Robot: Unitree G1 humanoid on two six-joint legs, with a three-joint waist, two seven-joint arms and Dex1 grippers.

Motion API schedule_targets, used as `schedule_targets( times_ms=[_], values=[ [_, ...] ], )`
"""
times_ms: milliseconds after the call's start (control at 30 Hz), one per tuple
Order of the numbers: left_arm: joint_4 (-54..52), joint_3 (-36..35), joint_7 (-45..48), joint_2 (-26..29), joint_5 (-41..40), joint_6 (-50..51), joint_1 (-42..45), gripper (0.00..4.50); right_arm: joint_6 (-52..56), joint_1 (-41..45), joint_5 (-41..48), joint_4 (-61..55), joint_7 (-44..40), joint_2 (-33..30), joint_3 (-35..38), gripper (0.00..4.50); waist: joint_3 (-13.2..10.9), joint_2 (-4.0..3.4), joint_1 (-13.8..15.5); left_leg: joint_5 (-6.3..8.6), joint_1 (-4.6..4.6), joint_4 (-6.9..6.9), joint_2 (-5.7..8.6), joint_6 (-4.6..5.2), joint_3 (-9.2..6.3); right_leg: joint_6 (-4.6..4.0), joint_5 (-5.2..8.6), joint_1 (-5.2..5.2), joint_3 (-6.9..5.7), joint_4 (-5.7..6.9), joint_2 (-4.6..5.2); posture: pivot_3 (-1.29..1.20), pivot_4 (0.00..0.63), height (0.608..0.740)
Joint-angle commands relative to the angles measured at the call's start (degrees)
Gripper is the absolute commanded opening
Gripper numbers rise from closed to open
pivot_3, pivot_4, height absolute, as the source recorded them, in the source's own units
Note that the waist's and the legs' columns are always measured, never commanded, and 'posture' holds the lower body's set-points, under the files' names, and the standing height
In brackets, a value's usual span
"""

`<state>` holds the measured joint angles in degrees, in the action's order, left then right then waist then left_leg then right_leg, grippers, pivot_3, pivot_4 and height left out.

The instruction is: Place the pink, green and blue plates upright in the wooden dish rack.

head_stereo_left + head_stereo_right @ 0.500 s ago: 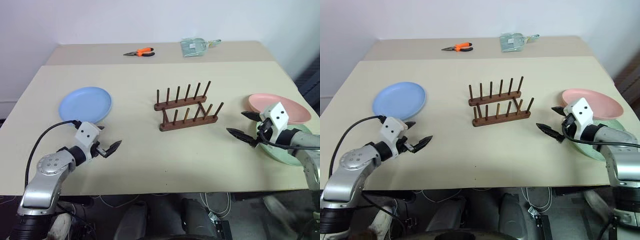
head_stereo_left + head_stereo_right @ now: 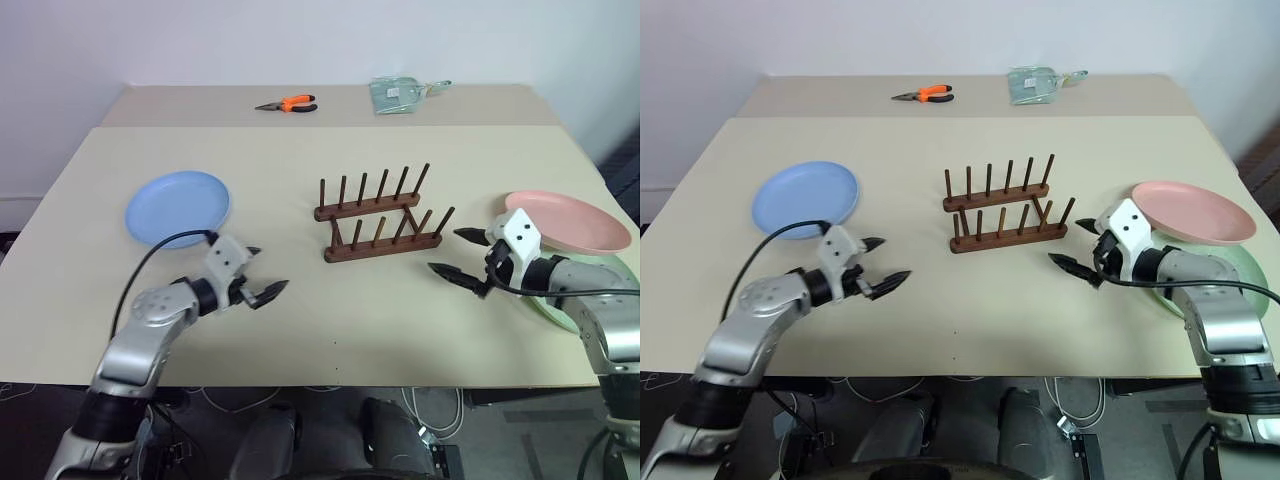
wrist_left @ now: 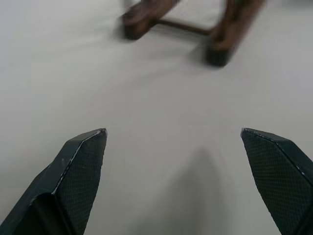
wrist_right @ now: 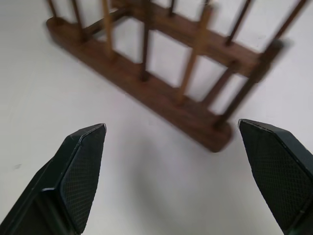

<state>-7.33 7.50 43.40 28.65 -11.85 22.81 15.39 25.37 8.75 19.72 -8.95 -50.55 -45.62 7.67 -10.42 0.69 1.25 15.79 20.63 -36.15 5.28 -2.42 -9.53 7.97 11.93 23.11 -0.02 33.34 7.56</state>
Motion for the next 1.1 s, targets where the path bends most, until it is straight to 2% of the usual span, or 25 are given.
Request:
schedule_targets(
  times_ms=[33, 200, 367, 400, 433, 600, 633, 667, 833, 967, 1033, 1100],
  values=[
    [9.34, 5.52, 3.8, -1.9, 3.31, -4.02, 7.1, 4.5, 4.17, -3.86, 2.66, -9.56, 1.42, -0.39, 1.92, 4.43, 0.0, 0.01, -0.05, 0.0, 0.01, 0.0, 0.0, 0.0, 0.01, 0.01, -0.01, 0.01, -0.01, 0.0, -0.02, 0.0, 0.15, 0.74],
    [30.39, 9.97, 6.83, -8.73, 7.2, -11.53, 20.01, 4.5, 7.76, -11.69, 3.85, -20.36, 6.71, 1.91, 4.64, 4.43, 0.04, 0.12, 0.11, 0.0, 0.04, -0.04, 0.02, 0.01, 0.01, 0.06, -0.03, 0.0, -0.03, -0.02, -0.02, 0.0, 0.15, 0.74],
    [42.28, 9.05, 8.69, -14.14, 7.37, -16.28, 25.19, 4.5, 9.24, -15.75, 3.48, -26.21, 10.48, 3.94, 3.85, 4.43, 0.07, 0.18, 0.73, 0.0, 0.04, -0.05, 0.01, 0.02, 0.03, 0.18, -0.08, 0.0, -0.03, -0.06, -0.01, 0.0, 0.15, 0.74],
    [42.93, 9.07, 9.11, -14.69, 7.42, -16.77, 25.28, 3.97, 9.08, -16.01, 3.01, -26.28, 10.88, 4.08, 3.55, 4.5, 0.07, 0.18, 0.82, 0.0, 0.03, -0.04, 0.01, 0.02, 0.03, 0.19, -0.09, 0.0, -0.03, -0.06, -0.01, 0.0, 0.15, 0.74],
    [43.15, 9.16, 9.45, -15.07, 7.56, -17.1, 25.18, 3.71, 8.92, -16.17, 2.69, -26.29, 11.12, 4.17, 3.28, 4.5, 0.08, 0.19, 0.96, 0.0, 0.02, -0.04, 0.01, 0.02, 0.03, 0.2, -0.09, -0.01, -0.03, -0.06, -0.01, 0.0, 0.15, 0.74],
    [37.11, 10.49, 11.6, -14.34, 8.82, -19.4, 21.3, 1.25, 8.45, -14.7, 2.49, -24.49, 10.48, 3.59, 1.59, 4.5, 0.1, 0.2, 0.96, 0.01, 0.0, -0.02, 0.0, 0.02, 0.02, 0.2, -0.09, -0.03, -0.03, -0.07, -0.01, 0.0, 0.15, 0.74],
    [35.62, 10.94, 12.2, -13.64, 9.27, -20.18, 20.55, 0.84, 8.65, -14.73, 2.75, -24.22, 9.88, 3.16, 1.61, 4.5, 0.1, 0.2, 0.97, 0.01, 0.0, -0.01, 0.0, 0.02, 0.03, 0.2, -0.09, -0.03, -0.03, -0.09, -0.01, 0.0, 0.15, 0.74],
    [34.42, 11.14, 12.9, -13.07, 9.48, -20.53, 19.98, 0.76, 8.75, -14.9, 2.81, -23.95, 9.22, 2.63, 1.59, 4.5, 0.1, 0.2, 0.98, 0.01, 0.0, -0.01, 0.0, 0.02, 0.02, 0.2, -0.09, -0.03, -0.03, -0.08, -0.01, 0.0, 0.15, 0.74],
    [29.28, 10.97, 20.57, -9.34, 7.14, -21.63, 18.77, 0.76, 7.3, -17.18, 1.48, -21.6, 6.77, -0.01, 2.26, 4.5, 0.1, 0.2, 0.96, 0.01, 0.0, -0.01, 0.0, 0.03, 0.02, 0.19, -0.09, -0.03, -0.03, -0.07, -0.02, 0.0, 0.15, 0.74],
    [29.24, 10.68, 25.49, -7.18, 5.97, -22.66, 19.47, 0.76, 6.7, -18.55, 1.01, -20.14, 6.2, -0.84, 3.79, 4.5, 0.09, 0.21, 0.97, 0.01, 0.01, -0.03, -0.01, 0.03, 0.03, 0.18, -0.08, -0.02, -0.03, -0.07, -0.02, 0.0, 0.15, 0.74],
    [31.1, 10.4, 26.27, -6.57, 6.31, -22.91, 20.13, 1.82, 6.66, -19.25, 0.5, -19.84, 5.92, -1.47, 4.09, 4.5, 0.09, 0.21, 0.99, 0.01, 0.02, -0.02, -0.01, 0.03, 0.02, 0.18, -0.08, -0.02, -0.03, -0.08, -0.02, 0.0, 0.15, 0.74],
    [33.26, 9.84, 25.18, -6.08, 7.32, -23.54, 20.72, 2.66, 5.91, -19.72, -0.35, -19.3, 5.68, -2.09, 4.06, 4.5, 0.09, 0.21, 1.04, 0.01, 0.02, -0.01, -0.01, 0.03, 0.01, 0.18, -0.08, -0.02, -0.05, -0.08, -0.02, 0.0, 0.15, 0.74]
  ],
)
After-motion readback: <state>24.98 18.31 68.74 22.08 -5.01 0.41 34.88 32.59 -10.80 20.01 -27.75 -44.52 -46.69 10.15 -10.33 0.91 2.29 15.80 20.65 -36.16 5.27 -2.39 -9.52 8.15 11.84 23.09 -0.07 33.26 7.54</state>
